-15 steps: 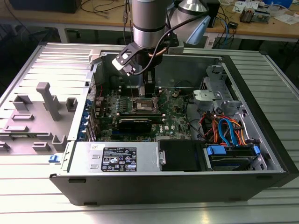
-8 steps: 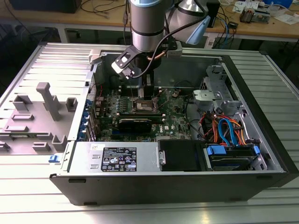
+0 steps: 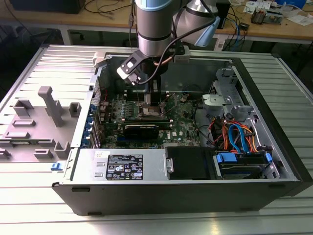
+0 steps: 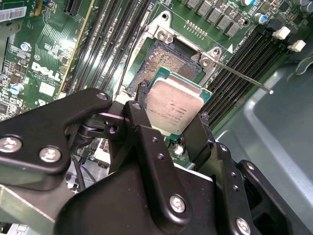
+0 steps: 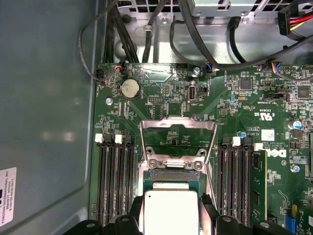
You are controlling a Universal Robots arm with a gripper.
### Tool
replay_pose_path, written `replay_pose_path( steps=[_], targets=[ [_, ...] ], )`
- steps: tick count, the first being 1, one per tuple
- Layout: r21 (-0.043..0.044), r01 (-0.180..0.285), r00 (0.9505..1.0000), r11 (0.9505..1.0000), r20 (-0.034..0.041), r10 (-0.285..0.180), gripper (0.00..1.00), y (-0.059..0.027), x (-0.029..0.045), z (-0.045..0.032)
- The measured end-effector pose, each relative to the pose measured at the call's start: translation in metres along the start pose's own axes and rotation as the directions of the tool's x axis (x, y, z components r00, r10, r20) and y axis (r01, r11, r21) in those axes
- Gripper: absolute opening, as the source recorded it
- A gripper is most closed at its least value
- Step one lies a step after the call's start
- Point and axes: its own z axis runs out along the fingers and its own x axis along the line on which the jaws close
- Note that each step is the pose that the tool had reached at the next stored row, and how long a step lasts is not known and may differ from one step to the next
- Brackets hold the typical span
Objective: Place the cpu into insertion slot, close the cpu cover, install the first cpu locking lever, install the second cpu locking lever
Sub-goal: 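Place the cpu into insertion slot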
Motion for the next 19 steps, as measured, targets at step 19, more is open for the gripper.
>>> replay_pose_path(
  steps=[19],
  targets=[
    [-0.0003,-0.007,1.0,1.0,0.0007,0.007,0.54,-0.001,-0.0007,0.0152]
  ],
)
